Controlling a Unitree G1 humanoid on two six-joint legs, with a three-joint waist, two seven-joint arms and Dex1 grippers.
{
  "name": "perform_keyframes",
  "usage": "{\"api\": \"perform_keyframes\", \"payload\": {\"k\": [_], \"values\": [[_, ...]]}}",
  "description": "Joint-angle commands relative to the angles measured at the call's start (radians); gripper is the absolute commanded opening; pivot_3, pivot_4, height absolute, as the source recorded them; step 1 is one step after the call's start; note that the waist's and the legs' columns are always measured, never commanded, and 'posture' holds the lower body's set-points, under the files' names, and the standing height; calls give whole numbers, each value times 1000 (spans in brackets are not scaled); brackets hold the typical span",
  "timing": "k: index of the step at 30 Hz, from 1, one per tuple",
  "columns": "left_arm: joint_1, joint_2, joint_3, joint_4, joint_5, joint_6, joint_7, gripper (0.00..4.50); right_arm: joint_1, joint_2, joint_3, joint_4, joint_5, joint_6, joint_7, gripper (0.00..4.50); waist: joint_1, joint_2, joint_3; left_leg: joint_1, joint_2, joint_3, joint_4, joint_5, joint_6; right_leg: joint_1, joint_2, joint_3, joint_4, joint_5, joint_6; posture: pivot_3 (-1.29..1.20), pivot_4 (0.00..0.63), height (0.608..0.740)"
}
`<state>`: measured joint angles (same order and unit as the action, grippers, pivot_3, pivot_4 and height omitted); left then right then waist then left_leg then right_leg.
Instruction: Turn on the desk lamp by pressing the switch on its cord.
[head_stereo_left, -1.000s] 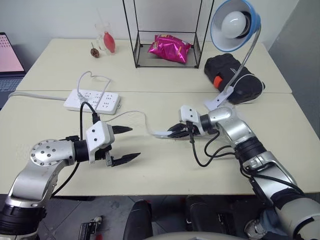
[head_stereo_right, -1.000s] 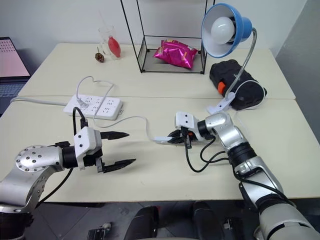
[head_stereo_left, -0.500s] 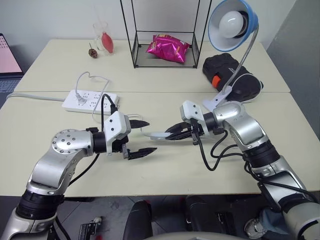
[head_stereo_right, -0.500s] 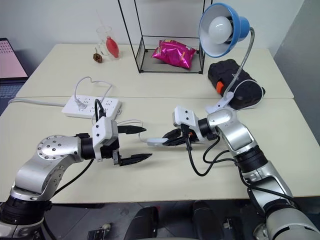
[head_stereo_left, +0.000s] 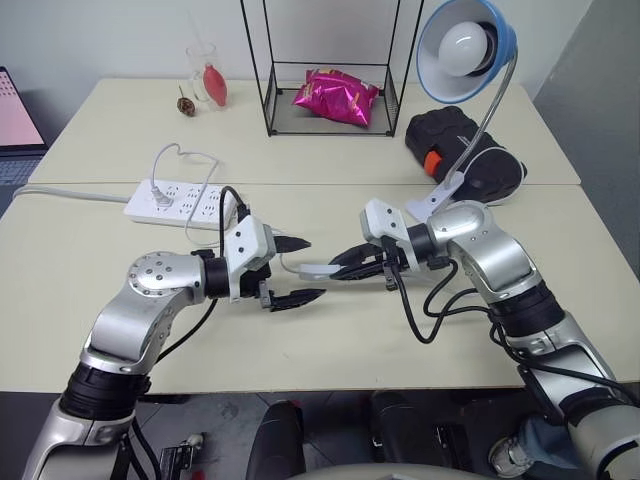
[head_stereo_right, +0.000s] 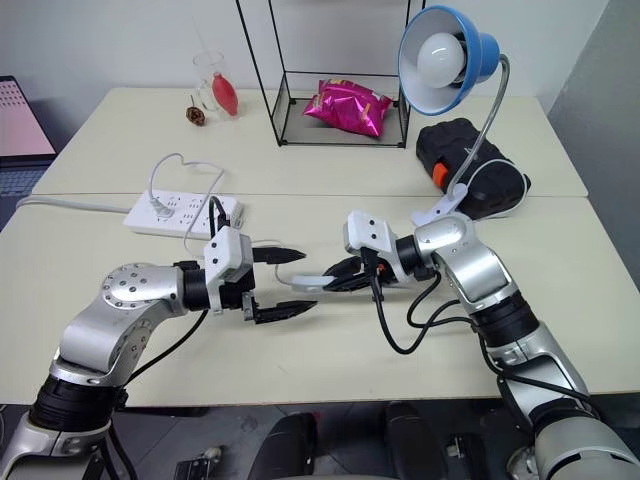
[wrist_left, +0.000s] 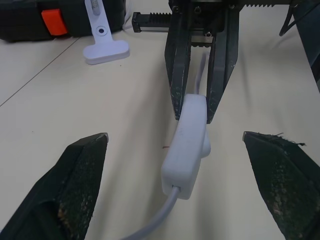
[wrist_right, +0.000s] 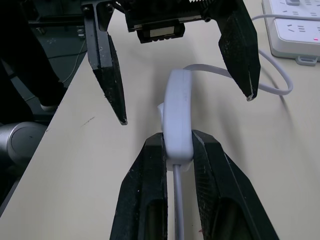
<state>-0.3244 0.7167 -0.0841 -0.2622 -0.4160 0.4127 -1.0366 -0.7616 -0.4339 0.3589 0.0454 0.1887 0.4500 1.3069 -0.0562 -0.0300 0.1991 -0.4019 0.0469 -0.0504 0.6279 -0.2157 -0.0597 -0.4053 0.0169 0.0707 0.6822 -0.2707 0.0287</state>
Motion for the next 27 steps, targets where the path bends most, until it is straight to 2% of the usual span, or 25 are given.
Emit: {"api": "perform_keyframes", "payload": {"k": [1,7,12,17,27], "values": [[-16,-3,4,-7,1,-7,-4,3509,-1,-8,-11,-40,24,4,0,376,0,0,0,0,0,0,0,0,0,0,0,0,0,0,0,0,150,740],[-29,-8,-9,21,25,-32,-9,2010,-2,-9,-11,-45,26,6,2,376,0,0,0,0,0,0,0,0,0,0,0,0,0,0,0,0,150,740],[-37,-16,-21,41,52,-68,-12,970,-3,-13,-10,-51,33,12,0,376,0,0,0,0,0,0,0,0,0,0,0,0,0,0,0,0,150,740],[-42,-21,-19,63,66,-101,-20,761,-3,-17,-10,-55,35,14,2,376,0,0,0,0,0,0,0,0,0,0,0,0,0,0,0,0,150,740],[-35,-20,-16,80,66,-137,-51,665,-3,-13,-10,-63,41,9,7,376,0,0,0,0,0,0,0,0,0,0,0,0,0,0,0,0,150,740]]}}
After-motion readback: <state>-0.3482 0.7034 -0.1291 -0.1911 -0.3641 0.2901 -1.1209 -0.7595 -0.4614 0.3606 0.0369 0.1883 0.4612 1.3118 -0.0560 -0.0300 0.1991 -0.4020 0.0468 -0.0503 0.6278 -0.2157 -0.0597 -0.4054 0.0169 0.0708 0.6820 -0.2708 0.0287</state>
